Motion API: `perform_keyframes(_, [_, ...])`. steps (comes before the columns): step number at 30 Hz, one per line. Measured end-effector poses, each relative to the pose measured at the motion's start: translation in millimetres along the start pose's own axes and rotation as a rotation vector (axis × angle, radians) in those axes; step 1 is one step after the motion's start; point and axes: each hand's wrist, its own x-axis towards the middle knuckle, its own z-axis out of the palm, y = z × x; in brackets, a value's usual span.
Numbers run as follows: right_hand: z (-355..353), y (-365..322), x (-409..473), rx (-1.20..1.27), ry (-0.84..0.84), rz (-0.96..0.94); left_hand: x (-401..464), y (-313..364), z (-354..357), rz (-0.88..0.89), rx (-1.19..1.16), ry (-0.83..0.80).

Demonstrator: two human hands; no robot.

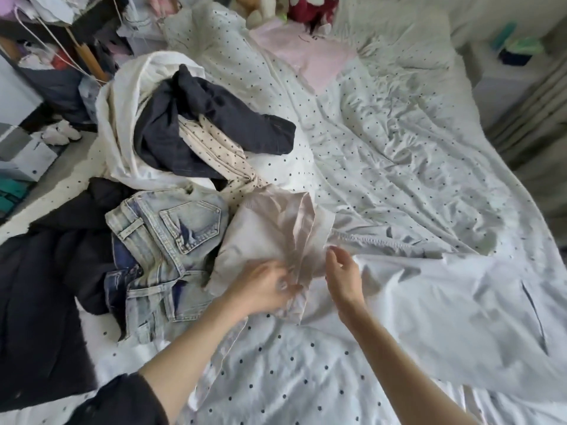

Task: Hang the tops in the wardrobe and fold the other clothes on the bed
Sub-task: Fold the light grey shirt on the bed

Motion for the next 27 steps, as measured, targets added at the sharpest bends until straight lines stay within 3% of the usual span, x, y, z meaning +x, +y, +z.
perform_keyframes(3, [14, 0, -10, -0.270, 0.135, -0.416, -10, -21, -14, -0.040, -0.035, 0.326])
perform_keyframes(6, [40, -14, -7, -0.469, 0.030, -0.891, -14, -43, -22, -0.185, -0.033, 0.351])
perform_keyframes(8, [63, -20, 10, -0.656, -0.040, -1.024, -14, -57, -21, -0.282, -0.137, 0.338])
perform_keyframes(10, [73, -15, 30, -0.886, -0.100, -0.938, -15, -67, -15, -0.390, -0.239, 0.329])
perform_keyframes(12, [69, 0, 56, -1.024, -0.131, -0.730, -13, -78, -11, -0.457, -0.266, 0.317])
perform_keyframes(15, [51, 29, 65, -1.078, -0.180, -0.463, -5, -86, -11, -0.552, -0.336, 0.275])
perform_keyframes(19, [50, 44, 41, -1.088, -0.144, -0.654, 5, -86, -24, -0.701, -0.700, 0.241])
perform_keyframes(21, [52, 45, 31, -1.048, -0.241, -0.706, 6, -82, -34, -0.720, -0.891, 0.188])
perform_keyframes(23, [48, 44, 23, -0.989, -0.315, -0.691, 3, -68, -44, -0.675, -0.911, 0.110])
perform_keyframes(27, [16, 26, 9, -0.424, -0.262, -0.459, 0, -21, -67, -0.519, -0.867, 0.098])
